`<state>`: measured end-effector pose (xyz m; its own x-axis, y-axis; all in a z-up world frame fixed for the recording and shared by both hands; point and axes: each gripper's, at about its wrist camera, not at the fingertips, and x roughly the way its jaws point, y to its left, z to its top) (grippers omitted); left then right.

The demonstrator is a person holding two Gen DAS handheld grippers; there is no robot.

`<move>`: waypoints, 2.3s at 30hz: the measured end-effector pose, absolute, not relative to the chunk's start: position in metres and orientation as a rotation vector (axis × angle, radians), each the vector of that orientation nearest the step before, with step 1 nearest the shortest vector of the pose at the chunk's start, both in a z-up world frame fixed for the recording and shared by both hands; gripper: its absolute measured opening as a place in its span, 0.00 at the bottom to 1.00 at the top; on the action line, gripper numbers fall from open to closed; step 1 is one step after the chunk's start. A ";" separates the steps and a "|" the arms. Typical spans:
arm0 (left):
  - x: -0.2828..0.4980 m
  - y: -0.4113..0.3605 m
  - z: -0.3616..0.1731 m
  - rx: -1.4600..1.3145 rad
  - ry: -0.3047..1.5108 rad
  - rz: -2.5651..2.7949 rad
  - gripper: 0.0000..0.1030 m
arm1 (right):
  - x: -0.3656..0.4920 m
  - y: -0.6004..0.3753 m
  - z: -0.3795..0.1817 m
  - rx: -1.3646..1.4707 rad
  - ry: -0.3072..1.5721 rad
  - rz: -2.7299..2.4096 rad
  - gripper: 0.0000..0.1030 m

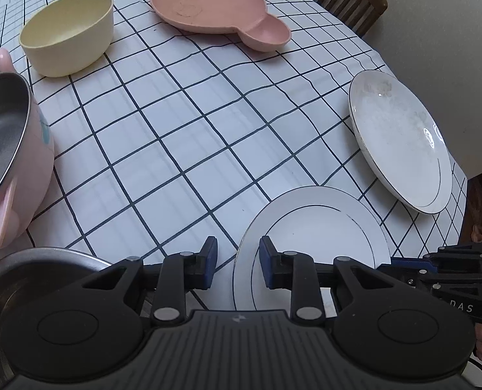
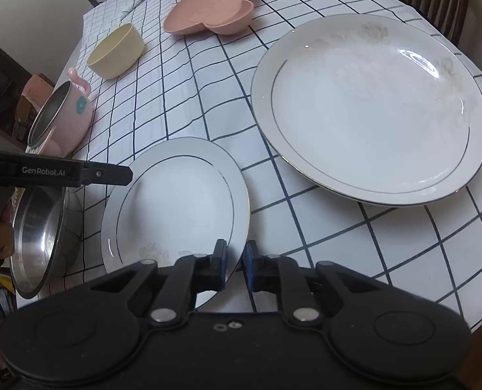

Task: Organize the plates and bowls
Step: 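Close both grippers on the rim of the small gold-rimmed white plate, then lift the small plate with both grippers and lower it onto the large plate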

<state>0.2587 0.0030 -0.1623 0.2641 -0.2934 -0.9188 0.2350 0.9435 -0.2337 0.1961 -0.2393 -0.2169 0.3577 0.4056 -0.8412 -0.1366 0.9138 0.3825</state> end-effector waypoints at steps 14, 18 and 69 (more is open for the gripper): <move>0.260 -0.001 -0.167 -0.101 1.297 -0.417 0.15 | 0.198 -0.262 -0.219 0.337 1.158 0.383 0.08; 0.261 0.004 -0.170 -0.134 1.318 -0.435 0.15 | 0.199 -0.261 -0.220 0.338 1.173 0.382 0.22; 0.301 -0.071 -0.121 -0.278 1.211 -0.482 0.09 | 0.244 -0.363 -0.155 0.401 1.062 0.403 0.05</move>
<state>0.3009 -0.0708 -0.1213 0.2693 -0.4962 -0.8254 0.2061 0.8669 -0.4539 0.2443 -0.3628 -0.1550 0.4295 0.5009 -0.7514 -0.1240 0.8569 0.5004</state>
